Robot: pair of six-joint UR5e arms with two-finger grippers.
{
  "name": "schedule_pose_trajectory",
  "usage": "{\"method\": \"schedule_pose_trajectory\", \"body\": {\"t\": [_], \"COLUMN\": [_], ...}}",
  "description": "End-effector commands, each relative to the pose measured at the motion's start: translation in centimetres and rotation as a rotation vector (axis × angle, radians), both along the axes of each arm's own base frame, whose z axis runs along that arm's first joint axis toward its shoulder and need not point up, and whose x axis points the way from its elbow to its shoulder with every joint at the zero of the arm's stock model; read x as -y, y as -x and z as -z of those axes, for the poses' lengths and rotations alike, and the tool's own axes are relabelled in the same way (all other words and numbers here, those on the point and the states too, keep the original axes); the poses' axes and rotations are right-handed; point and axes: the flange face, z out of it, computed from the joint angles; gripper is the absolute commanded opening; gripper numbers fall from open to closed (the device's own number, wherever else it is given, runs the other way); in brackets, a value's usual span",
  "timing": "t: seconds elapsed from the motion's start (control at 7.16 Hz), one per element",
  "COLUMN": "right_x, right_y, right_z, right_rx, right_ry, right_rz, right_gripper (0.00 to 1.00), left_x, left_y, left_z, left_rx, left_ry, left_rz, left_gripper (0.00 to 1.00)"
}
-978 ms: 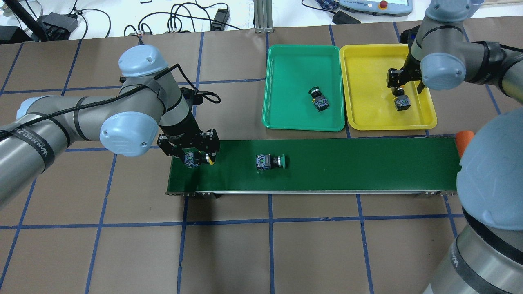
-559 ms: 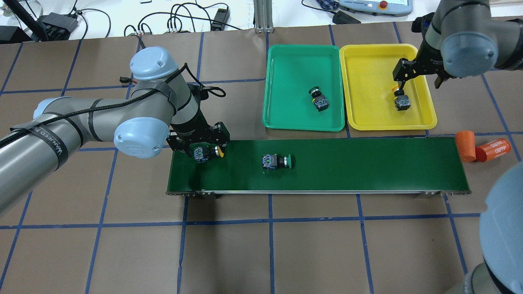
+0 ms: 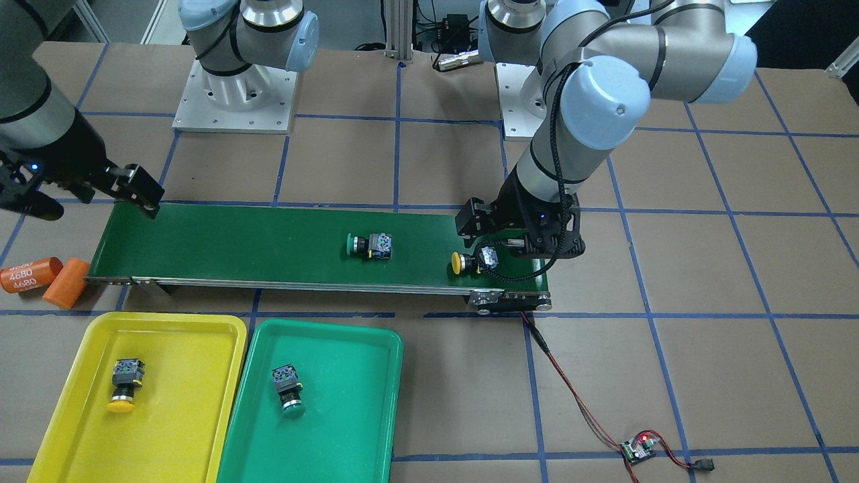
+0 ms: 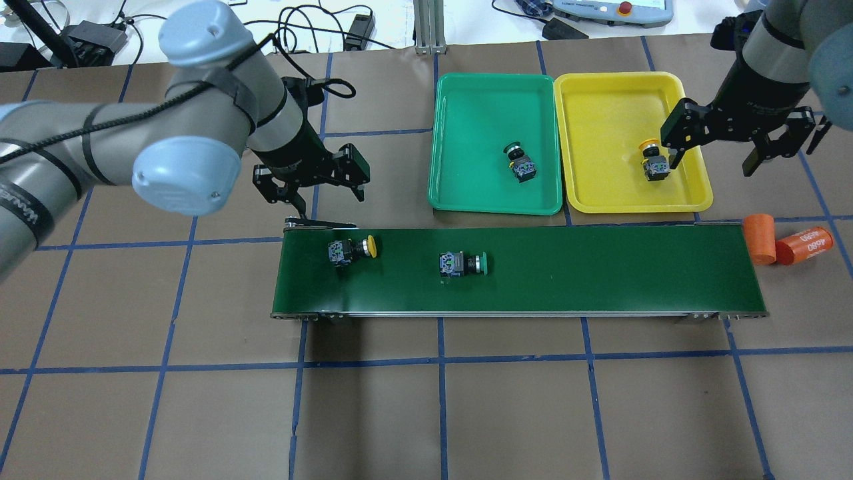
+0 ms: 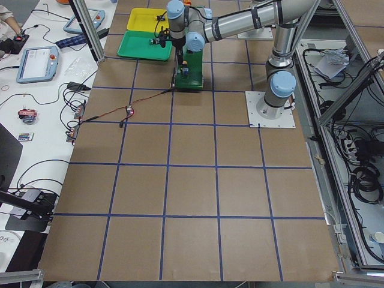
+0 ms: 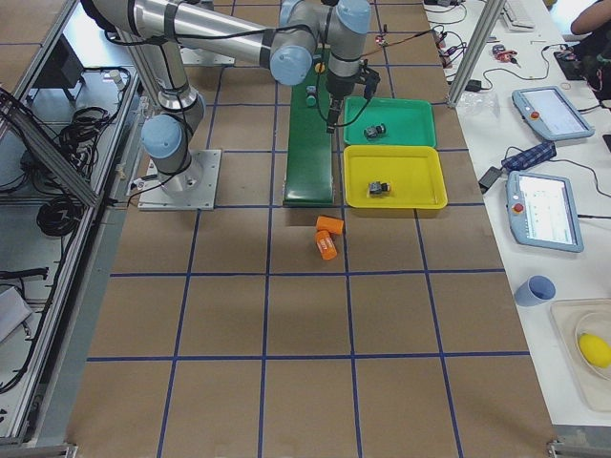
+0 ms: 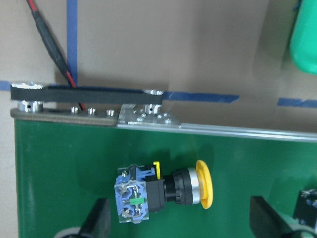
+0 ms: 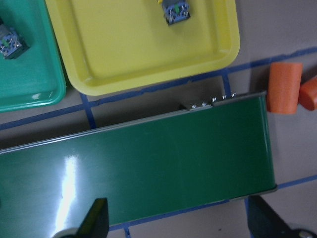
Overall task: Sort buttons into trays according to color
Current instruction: 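Place the yellow switch on the belt with left gripper while right gripper withdraws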
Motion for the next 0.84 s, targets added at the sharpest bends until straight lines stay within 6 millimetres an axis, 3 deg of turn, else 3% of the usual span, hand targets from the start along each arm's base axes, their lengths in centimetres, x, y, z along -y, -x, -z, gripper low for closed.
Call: {"method": "schedule_pose_trajectory", "body": {"t": [0.0, 0.14, 0.28, 0.42, 0.56, 0.7], "right_x": [-2.7, -3.1, -3.3, -3.5, -3.7, -4.1], "right_y": [-1.1, -1.4, -1.9, -2.6, -4.2, -7.4], "right_z": [1.0, 1.3, 1.6, 2.0, 2.6, 3.2], "right_rx": [0.036, 0.032, 0.02, 0.016, 0.007, -0.013], "right_ry": [0.021, 0.009, -0.007, -0.015, -0.027, -0.029], "right_rz": [0.114, 0.268, 0.418, 0.484, 0.568, 0.683], "right_gripper": [1.0, 1.0, 1.0, 1.0, 1.0, 1.0], "left_x": [-1.2, -1.9, -3.1, -2.9, -2.5, -1.4], "left_y": [-1.1, -1.5, -1.4, -2.5, -6.0, -8.8], "left_z": [-9.5, -12.3, -13.2, -13.0, -12.0, -11.0], "left_rx": [0.018, 0.017, 0.017, 0.028, 0.076, 0.068], "left_ry": [-0.037, -0.014, -0.019, -0.024, -0.086, -0.112], "left_rz": [0.015, 0.019, 0.023, 0.035, 0.062, 0.011], "left_gripper": [1.0, 1.0, 1.0, 1.0, 1.0, 1.0]}}
